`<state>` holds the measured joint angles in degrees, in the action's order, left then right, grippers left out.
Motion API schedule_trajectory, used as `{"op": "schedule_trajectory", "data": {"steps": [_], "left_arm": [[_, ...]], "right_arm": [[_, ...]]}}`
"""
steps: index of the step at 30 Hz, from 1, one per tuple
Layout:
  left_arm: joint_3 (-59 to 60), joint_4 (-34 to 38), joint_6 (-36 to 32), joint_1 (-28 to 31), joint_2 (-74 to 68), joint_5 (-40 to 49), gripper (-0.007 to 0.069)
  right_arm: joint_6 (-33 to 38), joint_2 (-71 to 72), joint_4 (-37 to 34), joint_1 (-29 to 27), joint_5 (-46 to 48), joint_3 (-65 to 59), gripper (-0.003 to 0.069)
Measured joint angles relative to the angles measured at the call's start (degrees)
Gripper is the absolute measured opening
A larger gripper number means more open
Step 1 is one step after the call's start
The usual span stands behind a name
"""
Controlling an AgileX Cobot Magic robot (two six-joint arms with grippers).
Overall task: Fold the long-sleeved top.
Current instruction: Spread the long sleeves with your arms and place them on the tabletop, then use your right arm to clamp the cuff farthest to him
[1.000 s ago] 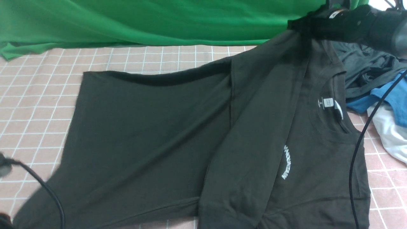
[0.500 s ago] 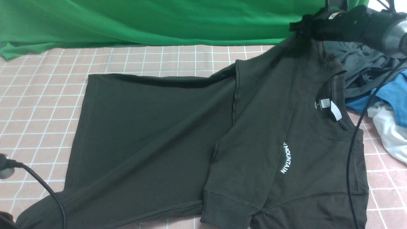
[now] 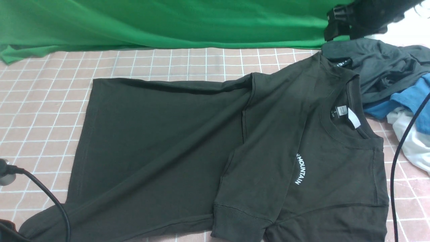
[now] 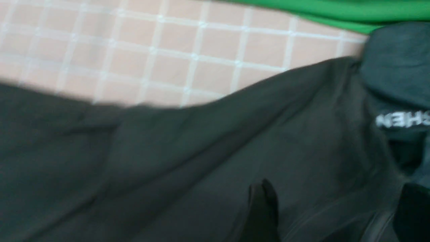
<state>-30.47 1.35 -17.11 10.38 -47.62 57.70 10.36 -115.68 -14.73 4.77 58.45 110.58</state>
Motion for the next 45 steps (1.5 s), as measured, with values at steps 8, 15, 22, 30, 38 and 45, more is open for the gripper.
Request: {"op": "schedule_trajectory", "data": {"steps": [8,15,22,30,38,45], "left_arm": [[0.0,0.0,-0.1,0.0,0.0,-0.9,0.0039],[0.1,1.2,-0.1,0.0,0.0,-1.3,0.0039],[0.2,2.0,-0.1,0.0,0.0,-2.1,0.0039],[0.2,2.9,-0.1,0.0,0.0,-2.1,0.0039],[0.2,3.1,-0.1,0.0,0.0,-2.1,0.0039],[0.2,3.2,-0.1,0.0,0.0,-2.1,0.0039]], "right_arm": [[3.1,2.7,2.1,17.9,10.5,-7.2,0.0519],[4.9,5.3,4.8,36.7,10.6,-21.8,0.0518],[11.1,9.8,9.0,51.2,-3.3,-35.7,0.0518],[10.6,7.7,16.0,50.9,-21.1,-43.5,0.0517],[9.7,5.8,17.2,48.3,-22.8,-43.4,0.0314],[8.8,8.2,17.7,48.2,-19.3,-43.5,0.0155]]}}
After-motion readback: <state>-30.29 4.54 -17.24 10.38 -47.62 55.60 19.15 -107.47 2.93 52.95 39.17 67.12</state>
